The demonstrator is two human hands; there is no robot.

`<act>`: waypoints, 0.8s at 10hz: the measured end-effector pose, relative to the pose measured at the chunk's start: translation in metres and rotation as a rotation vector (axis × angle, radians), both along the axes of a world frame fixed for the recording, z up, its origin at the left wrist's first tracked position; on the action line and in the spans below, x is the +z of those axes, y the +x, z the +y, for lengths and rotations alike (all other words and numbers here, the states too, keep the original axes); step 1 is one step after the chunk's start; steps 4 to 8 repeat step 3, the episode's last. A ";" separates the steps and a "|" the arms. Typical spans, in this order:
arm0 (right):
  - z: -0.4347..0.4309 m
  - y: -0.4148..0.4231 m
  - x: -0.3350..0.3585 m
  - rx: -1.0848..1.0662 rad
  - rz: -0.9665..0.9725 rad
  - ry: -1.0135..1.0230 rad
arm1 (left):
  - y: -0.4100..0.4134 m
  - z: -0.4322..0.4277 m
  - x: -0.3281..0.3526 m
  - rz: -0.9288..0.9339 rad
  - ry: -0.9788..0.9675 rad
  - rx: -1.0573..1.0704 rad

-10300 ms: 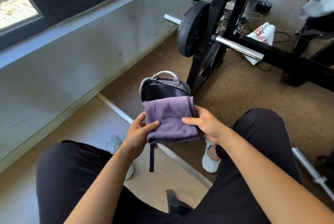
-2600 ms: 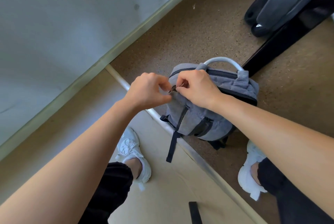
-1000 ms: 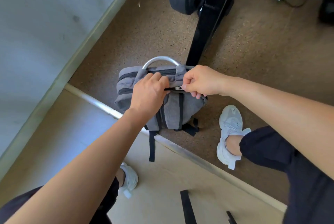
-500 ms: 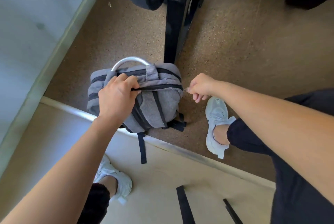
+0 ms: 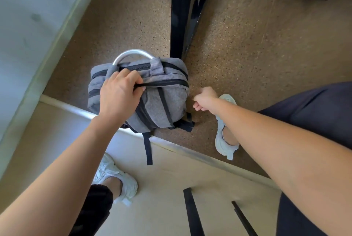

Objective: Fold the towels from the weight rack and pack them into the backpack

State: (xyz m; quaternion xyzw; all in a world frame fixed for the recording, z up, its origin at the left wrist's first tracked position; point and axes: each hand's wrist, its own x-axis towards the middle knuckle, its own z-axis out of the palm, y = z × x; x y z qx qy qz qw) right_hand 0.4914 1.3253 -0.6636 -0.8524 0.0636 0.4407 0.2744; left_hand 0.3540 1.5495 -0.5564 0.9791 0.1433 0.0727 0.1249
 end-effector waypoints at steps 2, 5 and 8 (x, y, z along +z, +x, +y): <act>-0.014 -0.031 0.031 0.190 0.041 -0.060 | -0.006 -0.005 0.024 0.038 -0.050 -0.040; -0.013 -0.045 0.047 0.292 0.027 -0.057 | -0.016 -0.015 0.028 0.025 -0.135 -0.113; -0.013 -0.045 0.047 0.292 0.027 -0.057 | -0.016 -0.015 0.028 0.025 -0.135 -0.113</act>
